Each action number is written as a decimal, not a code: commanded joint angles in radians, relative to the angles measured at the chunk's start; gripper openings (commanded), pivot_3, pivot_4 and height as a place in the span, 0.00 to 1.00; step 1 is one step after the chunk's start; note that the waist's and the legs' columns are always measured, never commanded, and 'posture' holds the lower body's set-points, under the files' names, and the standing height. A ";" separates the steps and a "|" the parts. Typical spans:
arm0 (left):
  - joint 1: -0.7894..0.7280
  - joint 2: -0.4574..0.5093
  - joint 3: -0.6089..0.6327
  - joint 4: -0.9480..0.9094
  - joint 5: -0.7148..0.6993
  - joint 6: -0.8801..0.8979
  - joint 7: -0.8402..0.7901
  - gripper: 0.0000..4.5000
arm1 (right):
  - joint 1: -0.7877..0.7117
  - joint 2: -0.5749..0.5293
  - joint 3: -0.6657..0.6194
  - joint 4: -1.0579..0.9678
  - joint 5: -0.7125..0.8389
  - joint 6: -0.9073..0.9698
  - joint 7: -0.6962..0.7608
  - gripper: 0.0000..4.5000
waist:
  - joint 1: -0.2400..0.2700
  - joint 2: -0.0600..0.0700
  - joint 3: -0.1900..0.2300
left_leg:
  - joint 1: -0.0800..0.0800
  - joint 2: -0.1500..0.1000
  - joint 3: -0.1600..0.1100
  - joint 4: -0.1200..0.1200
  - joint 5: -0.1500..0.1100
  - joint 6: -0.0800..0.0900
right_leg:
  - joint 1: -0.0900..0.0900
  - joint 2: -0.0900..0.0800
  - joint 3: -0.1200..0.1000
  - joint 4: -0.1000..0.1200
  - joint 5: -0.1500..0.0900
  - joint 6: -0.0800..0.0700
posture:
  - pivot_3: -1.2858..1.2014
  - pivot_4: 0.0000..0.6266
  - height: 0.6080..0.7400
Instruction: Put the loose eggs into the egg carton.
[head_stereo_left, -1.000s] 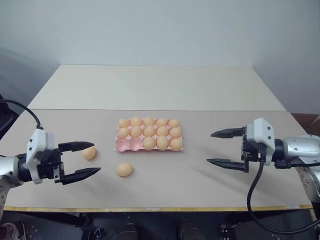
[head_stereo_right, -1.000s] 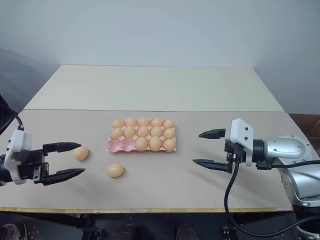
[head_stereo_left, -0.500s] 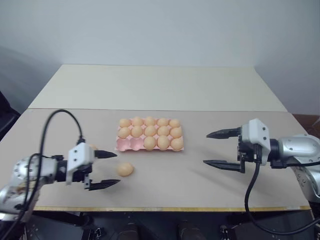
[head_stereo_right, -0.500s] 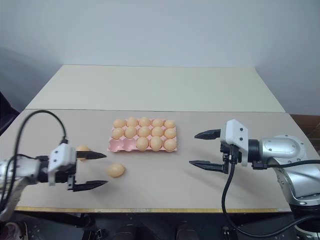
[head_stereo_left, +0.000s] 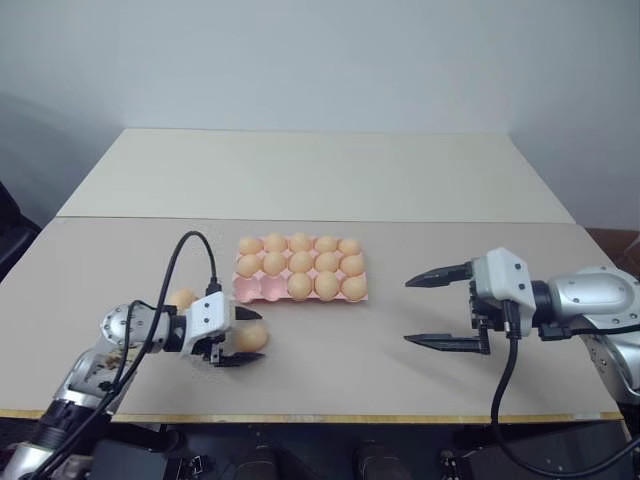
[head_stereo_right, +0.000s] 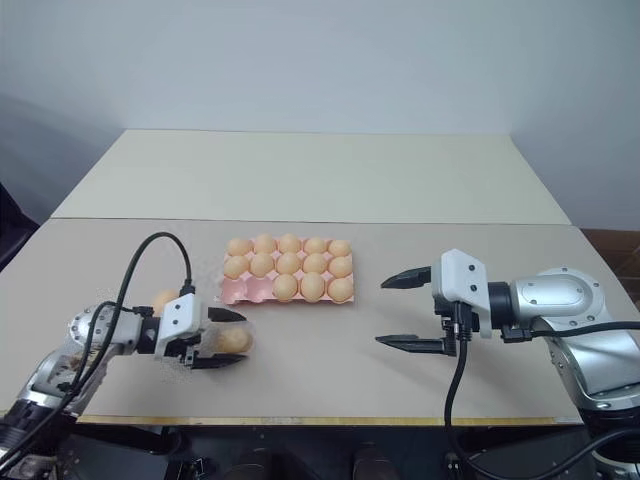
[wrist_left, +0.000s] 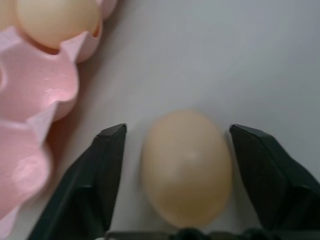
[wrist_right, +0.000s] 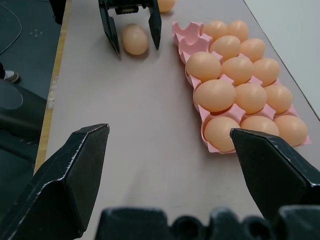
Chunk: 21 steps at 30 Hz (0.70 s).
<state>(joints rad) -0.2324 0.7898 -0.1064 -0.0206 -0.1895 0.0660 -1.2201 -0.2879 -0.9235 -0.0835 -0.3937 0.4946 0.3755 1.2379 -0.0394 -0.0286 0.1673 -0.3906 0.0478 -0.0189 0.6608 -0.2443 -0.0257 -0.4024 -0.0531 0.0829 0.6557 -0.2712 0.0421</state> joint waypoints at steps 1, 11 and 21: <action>-0.011 0.000 0.010 -0.002 -0.005 -0.021 0.003 0.52 | 0.004 -0.009 -0.024 -0.033 0.021 -0.010 -0.002 1.00 | -0.001 0.000 0.000 | 0.000 0.000 0.000 0.000 0.000 0.000 | 0.000 0.000 0.000 0.000 0.000 0.000 | 0.52 0.24 1.00; -0.059 -0.027 0.167 -0.088 -0.260 0.173 0.032 0.38 | -0.038 0.063 -0.031 -0.014 0.048 0.010 -0.078 1.00 | -0.001 0.000 0.000 | 0.000 0.000 0.000 0.000 0.000 0.000 | 0.000 0.000 0.000 0.001 0.000 0.000 | 0.52 0.24 1.00; -0.149 -0.111 0.117 -0.023 -0.154 0.174 0.194 0.38 | -0.073 0.139 -0.026 0.000 0.064 0.025 -0.178 1.00 | 0.003 0.000 0.000 | 0.001 -0.001 -0.001 0.000 0.000 0.000 | 0.001 0.000 0.000 0.001 0.000 0.000 | 0.52 0.24 1.00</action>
<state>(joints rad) -0.3548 0.6892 0.0177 -0.0545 -0.3726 0.2610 -1.0569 -0.3423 -0.7872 -0.0853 -0.3808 0.5359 0.3986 1.0735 -0.0365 -0.0286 0.1673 -0.3898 0.0472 -0.0202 0.6612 -0.2442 -0.0255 -0.4015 -0.0532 0.0827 0.6569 -0.2712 0.0423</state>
